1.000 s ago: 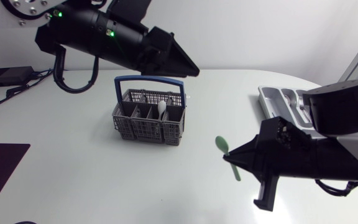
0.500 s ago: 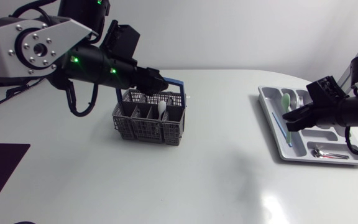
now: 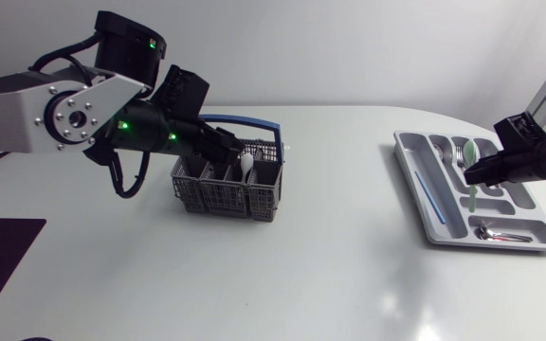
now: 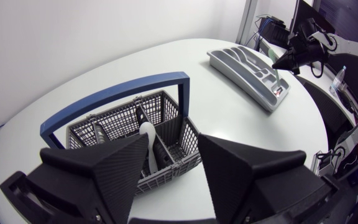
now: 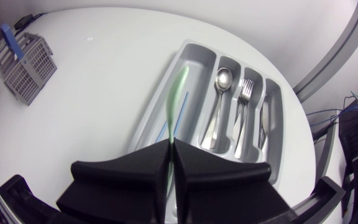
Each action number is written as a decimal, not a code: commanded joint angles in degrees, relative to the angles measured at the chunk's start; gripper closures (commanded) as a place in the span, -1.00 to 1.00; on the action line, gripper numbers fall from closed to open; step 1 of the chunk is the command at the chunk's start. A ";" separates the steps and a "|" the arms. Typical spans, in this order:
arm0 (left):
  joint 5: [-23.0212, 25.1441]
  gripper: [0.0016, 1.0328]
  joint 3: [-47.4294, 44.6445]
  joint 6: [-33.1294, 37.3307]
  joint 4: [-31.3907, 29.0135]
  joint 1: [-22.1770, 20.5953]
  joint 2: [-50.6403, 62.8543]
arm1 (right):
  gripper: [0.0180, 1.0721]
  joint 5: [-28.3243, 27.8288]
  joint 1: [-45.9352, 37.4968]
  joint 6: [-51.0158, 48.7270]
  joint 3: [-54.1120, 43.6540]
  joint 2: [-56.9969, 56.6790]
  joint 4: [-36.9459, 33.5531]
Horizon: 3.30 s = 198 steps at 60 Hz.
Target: Unload the cutlery basket into the drawer organizer.
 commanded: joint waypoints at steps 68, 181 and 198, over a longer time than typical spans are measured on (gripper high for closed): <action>-3.40 -0.10 -2.39 1.58 1.71 -2.22 -0.23 | 0.31 5.56 -19.56 -77.40 -6.65 14.81 10.26; 9.78 -0.11 4.37 4.39 19.73 5.43 24.03 | -0.72 -1.03 20.87 -7.00 -22.20 -25.26 -5.38; 14.27 -0.03 6.22 6.06 13.14 6.22 24.20 | -0.74 -0.42 20.96 -7.09 -23.43 -24.21 -3.45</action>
